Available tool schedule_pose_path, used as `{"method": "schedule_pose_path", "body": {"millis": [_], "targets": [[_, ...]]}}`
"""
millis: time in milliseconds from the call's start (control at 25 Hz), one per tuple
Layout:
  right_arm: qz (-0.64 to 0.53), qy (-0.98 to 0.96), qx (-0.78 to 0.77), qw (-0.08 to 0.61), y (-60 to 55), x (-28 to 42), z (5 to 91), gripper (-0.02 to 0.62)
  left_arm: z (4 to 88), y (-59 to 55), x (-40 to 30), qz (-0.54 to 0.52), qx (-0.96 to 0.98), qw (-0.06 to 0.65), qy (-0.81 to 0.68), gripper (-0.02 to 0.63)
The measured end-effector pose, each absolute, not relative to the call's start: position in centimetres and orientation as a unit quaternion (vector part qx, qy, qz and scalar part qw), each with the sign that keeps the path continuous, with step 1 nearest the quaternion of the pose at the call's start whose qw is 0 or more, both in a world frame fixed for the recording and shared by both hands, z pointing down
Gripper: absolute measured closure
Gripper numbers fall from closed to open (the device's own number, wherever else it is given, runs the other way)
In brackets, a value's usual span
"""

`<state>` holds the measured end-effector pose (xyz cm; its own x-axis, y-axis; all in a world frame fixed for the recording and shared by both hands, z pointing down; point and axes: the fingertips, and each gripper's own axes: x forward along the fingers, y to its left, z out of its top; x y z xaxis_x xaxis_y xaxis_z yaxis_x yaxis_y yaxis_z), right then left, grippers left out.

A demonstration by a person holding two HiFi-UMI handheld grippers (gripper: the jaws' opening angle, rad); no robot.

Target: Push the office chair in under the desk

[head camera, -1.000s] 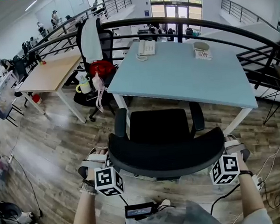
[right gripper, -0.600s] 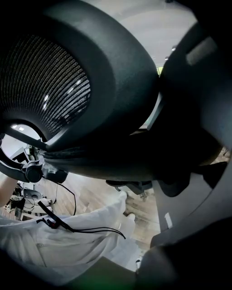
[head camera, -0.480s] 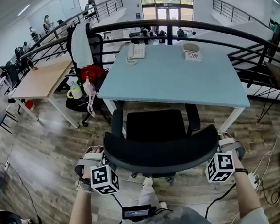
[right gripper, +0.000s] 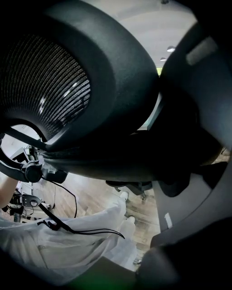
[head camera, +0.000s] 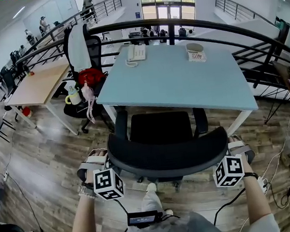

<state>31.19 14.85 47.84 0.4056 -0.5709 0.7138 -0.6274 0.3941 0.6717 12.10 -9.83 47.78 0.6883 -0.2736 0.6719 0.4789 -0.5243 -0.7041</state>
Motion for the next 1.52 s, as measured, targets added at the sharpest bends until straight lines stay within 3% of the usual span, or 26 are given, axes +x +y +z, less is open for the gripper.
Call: {"method": "schedule_pose_path", "body": {"millis": [1520], "targets": [[0.1,-0.474,0.597,0.64,4.8,47.0,47.6,0.407,47.6,-22.6,31.3,-0.339,-0.777,0.517,-0.121,0.454]]}}
